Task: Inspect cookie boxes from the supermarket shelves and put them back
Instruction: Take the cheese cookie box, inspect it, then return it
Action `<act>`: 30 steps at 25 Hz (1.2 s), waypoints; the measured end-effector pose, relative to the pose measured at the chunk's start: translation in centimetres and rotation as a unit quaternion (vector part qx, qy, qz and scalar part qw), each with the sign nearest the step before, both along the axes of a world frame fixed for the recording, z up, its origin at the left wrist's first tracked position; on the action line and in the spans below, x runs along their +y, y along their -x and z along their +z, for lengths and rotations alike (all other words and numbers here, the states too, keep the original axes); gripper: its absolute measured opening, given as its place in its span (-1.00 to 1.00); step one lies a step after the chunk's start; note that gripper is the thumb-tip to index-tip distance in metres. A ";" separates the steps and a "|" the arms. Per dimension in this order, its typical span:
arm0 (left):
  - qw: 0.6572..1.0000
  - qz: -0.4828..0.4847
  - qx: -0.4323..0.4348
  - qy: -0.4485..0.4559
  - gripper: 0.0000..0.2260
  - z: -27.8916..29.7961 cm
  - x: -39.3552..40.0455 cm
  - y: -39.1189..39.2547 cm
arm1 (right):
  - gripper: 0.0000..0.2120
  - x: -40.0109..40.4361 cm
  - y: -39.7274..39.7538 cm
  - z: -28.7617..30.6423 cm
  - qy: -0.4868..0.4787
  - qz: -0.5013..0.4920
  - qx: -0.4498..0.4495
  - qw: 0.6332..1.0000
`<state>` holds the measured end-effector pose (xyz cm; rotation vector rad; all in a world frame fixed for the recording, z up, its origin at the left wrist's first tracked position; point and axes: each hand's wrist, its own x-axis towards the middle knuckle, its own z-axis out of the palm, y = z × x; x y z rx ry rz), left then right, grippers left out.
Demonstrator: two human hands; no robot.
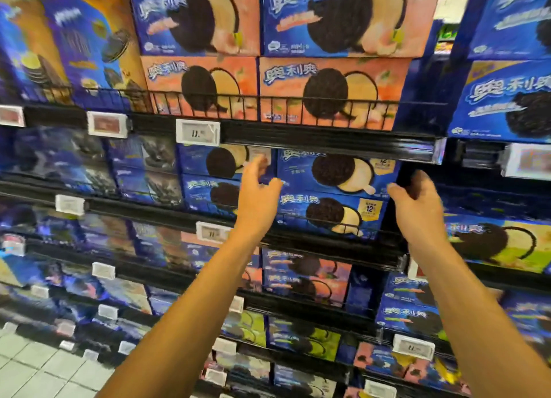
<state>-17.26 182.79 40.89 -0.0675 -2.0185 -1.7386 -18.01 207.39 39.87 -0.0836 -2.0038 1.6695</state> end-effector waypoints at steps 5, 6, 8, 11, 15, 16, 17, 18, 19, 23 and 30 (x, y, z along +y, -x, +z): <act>0.996 -0.073 -0.020 0.041 -0.47 0.5 0.5 1.5 | -0.53 -1.2 1.6 -0.1 -0.041 -0.022 -0.031 0.998; 0.995 -0.084 -0.031 0.045 -0.49 0.5 0.6 1.7 | -0.53 -1.5 1.6 -0.1 -0.049 -0.025 -0.041 0.998; 0.992 -0.100 -0.050 0.051 -0.55 0.3 0.5 2.1 | -0.55 -1.8 1.5 0.0 -0.062 -0.031 -0.052 0.996; 0.993 -0.105 -0.029 0.045 -0.74 0.4 0.3 2.4 | -0.60 -2.0 1.0 0.3 -0.063 -0.035 -0.046 0.996; 0.994 -0.104 0.003 0.020 -0.59 0.3 -0.2 2.7 | -0.91 -1.8 -0.7 0.4 -0.073 -0.058 -0.037 0.995; 0.994 -0.106 0.008 0.019 -0.57 0.2 -0.2 2.6 | -0.85 -1.9 -1.2 0.4 -0.074 -0.062 -0.035 0.995; 0.994 -0.110 0.010 0.016 -0.58 0.1 -0.2 2.4 | -0.81 -1.9 -1.7 0.2 -0.073 -0.066 -0.038 0.994; 0.993 -0.119 0.009 0.004 -0.59 -0.1 -0.1 2.2 | -0.82 -1.9 -2.1 0.0 -0.062 -0.068 -0.036 0.995; 0.991 -0.130 0.006 -0.019 -0.60 -0.3 0.0 1.8 | -0.84 -1.9 -2.6 -0.1 -0.050 -0.073 -0.033 0.995; 0.982 -0.160 0.002 -0.100 -0.61 -1.9 0.1 0.0 | -0.76 -2.1 -4.7 -1.4 -0.014 -0.082 -0.005 0.997; 0.947 -0.253 -0.016 -0.198 -0.68 -5.8 -2.2 -1.2 | -0.69 -1.8 -8.6 -4.7 0.131 -0.031 -0.018 0.991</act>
